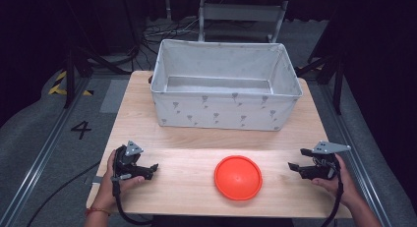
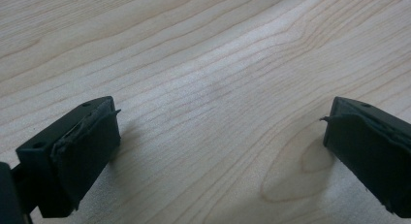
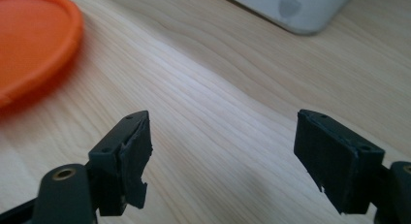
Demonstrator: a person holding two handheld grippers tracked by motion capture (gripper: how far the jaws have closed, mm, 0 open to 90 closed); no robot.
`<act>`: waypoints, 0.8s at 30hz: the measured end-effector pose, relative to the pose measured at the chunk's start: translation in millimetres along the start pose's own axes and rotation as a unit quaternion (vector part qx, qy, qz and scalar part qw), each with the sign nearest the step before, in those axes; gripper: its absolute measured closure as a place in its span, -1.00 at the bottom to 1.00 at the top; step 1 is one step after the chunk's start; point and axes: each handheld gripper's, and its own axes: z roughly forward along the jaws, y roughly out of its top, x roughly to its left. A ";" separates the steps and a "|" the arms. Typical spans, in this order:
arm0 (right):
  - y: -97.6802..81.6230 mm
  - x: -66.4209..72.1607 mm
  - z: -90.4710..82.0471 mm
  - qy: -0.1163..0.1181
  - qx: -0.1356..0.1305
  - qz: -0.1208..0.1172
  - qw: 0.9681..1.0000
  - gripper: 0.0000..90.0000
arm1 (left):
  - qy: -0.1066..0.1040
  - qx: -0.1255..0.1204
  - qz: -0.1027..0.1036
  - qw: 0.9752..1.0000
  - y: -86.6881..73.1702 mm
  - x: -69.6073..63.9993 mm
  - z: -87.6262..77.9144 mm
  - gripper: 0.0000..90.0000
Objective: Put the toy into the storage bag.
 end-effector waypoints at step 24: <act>64.6 75.1 61.3 0.134 0.050 -0.086 0.986 -0.57 | 0.002 0.000 -0.003 1.000 -0.3 -1.0 -0.4 -0.99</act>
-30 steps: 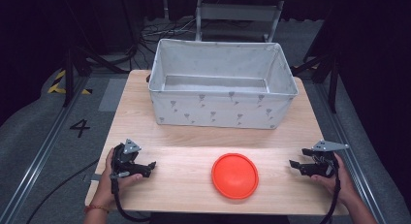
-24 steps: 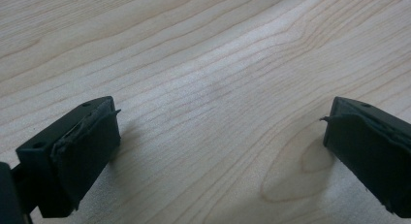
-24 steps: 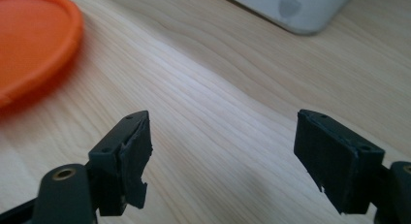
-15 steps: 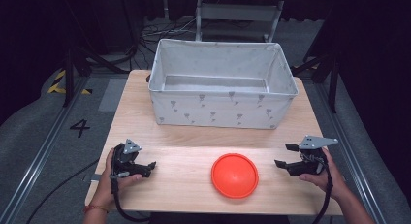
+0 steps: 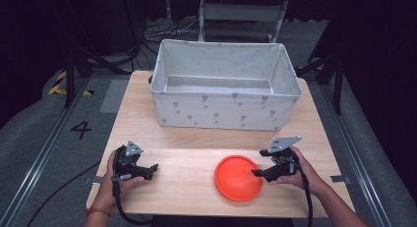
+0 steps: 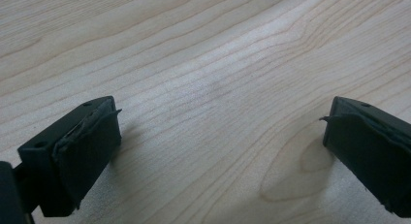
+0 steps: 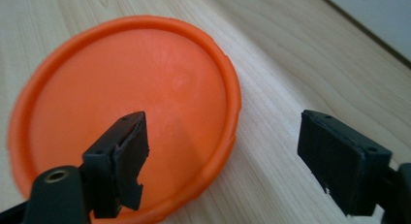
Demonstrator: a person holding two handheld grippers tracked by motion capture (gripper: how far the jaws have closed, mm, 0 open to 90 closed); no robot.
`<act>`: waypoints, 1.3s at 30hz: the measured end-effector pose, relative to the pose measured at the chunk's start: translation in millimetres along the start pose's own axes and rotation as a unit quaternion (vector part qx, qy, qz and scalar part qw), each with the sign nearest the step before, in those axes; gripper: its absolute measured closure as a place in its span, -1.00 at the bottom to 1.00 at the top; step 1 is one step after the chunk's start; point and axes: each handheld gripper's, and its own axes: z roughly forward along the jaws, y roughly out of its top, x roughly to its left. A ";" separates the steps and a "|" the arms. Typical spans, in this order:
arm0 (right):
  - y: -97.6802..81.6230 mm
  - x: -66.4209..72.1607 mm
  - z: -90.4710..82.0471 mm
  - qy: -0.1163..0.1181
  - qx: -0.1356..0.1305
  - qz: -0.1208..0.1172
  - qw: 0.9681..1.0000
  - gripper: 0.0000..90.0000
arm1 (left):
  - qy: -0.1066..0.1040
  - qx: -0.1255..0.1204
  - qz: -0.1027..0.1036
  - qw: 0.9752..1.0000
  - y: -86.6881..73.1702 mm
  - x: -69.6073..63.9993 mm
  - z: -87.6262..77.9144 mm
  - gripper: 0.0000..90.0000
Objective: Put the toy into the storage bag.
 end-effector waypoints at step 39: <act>29.0 -1.4 30.6 0.065 0.092 -0.007 0.994 0.57 | 0.000 -0.001 -0.002 1.000 -0.2 -0.4 -0.1 -0.99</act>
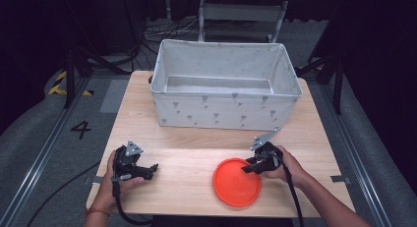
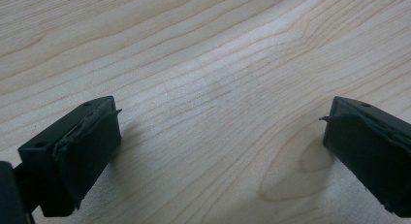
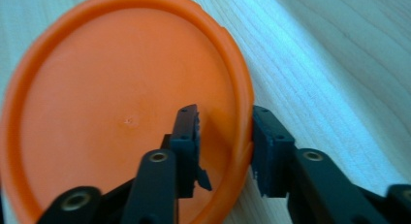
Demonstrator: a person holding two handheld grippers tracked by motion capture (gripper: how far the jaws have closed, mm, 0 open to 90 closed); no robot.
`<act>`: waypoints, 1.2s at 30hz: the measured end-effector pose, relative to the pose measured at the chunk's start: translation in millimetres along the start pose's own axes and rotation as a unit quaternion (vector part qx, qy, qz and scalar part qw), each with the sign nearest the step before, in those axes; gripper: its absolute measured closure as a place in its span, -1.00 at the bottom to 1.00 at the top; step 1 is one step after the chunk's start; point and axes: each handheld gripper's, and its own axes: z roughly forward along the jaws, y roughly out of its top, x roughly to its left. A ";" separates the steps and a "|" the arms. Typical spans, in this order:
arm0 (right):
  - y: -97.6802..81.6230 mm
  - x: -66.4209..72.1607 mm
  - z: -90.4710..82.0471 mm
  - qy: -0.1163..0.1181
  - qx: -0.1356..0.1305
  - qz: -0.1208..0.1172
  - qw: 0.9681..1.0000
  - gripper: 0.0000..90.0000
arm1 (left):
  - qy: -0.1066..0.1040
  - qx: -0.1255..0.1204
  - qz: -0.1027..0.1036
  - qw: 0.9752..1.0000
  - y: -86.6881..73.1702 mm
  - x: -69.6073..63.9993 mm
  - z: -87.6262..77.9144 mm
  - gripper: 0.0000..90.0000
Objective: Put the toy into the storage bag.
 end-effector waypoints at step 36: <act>5.4 38.2 -146.5 -0.117 0.010 -0.135 0.984 0.85 | 0.003 0.003 -0.003 1.000 0.7 -0.7 -0.1 -0.99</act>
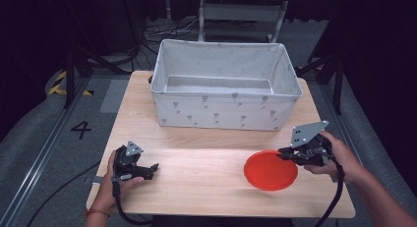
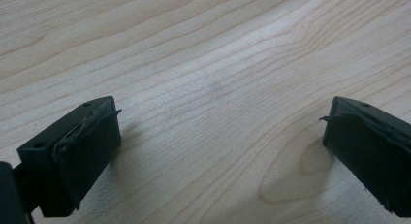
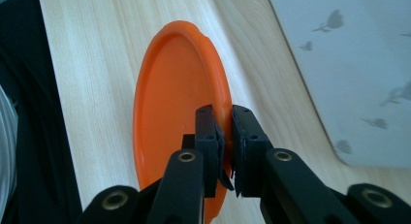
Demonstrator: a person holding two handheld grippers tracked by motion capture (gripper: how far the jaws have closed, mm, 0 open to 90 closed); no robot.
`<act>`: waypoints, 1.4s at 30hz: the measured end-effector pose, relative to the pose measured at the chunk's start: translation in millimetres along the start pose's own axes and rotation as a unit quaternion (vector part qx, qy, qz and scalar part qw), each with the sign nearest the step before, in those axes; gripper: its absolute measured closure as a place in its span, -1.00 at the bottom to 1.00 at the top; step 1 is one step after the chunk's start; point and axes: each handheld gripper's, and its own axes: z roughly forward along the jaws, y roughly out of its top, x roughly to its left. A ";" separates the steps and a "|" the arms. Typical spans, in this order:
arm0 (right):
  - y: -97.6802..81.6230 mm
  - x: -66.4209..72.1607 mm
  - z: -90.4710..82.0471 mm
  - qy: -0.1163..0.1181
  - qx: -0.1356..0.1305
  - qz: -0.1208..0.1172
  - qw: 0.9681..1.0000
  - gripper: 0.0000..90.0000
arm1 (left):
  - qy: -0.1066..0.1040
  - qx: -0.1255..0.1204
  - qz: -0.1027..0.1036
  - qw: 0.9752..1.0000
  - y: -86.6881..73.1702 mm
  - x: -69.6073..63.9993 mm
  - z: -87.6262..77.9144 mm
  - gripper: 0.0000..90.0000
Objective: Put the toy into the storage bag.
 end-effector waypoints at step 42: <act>65.8 -69.7 -117.8 -0.093 -0.049 -0.004 0.995 0.85 | -0.001 0.000 0.002 1.000 0.2 0.6 0.1 -0.99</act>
